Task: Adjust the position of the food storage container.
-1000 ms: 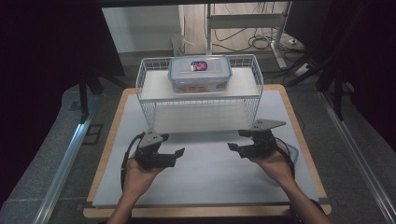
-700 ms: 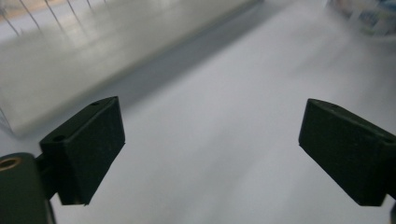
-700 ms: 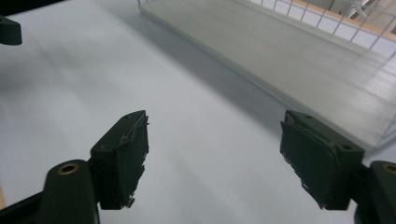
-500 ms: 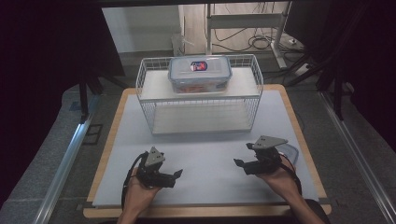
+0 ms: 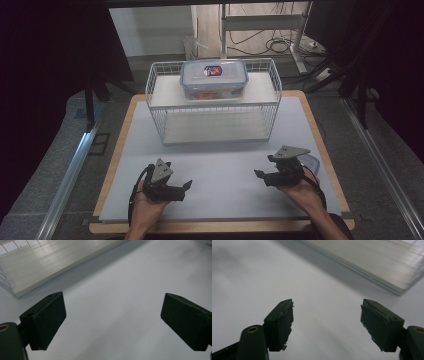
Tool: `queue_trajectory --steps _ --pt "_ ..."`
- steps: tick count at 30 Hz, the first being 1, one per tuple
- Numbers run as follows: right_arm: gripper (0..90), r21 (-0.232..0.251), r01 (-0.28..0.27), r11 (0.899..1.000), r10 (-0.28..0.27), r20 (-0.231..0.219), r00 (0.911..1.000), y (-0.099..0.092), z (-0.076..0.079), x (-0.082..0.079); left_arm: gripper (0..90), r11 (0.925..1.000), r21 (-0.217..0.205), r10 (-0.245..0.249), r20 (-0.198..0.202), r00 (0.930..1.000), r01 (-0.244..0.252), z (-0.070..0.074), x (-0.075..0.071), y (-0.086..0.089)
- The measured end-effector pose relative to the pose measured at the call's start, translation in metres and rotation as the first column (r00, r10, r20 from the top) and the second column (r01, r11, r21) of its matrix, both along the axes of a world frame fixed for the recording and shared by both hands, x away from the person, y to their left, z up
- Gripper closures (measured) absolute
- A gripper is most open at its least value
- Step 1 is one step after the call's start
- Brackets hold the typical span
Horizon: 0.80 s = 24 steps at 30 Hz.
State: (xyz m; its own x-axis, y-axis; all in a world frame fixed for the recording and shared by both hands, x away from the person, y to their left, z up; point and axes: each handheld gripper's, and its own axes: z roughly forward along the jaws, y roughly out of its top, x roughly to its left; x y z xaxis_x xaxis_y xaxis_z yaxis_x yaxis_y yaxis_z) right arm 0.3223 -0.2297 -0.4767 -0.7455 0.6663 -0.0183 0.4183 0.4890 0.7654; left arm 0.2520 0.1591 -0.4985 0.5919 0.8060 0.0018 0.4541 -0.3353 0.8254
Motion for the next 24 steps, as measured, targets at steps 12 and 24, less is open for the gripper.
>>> queue_trajectory --steps 12,24 --pt "79.4 0.014 0.120 0.993 -0.120 0.000 0.9927 -0.052 0.019 0.014 5.9 0.9995 0.031 0.006 0.008 1.0000 -0.006 -0.003 0.001 0.000" --pt "89.8 0.043 0.307 0.951 -0.307 -0.010 0.9518 -0.117 0.021 0.020 6.0 0.9995 0.026 0.020 0.033 0.9993 -0.021 0.001 -0.002 0.003"
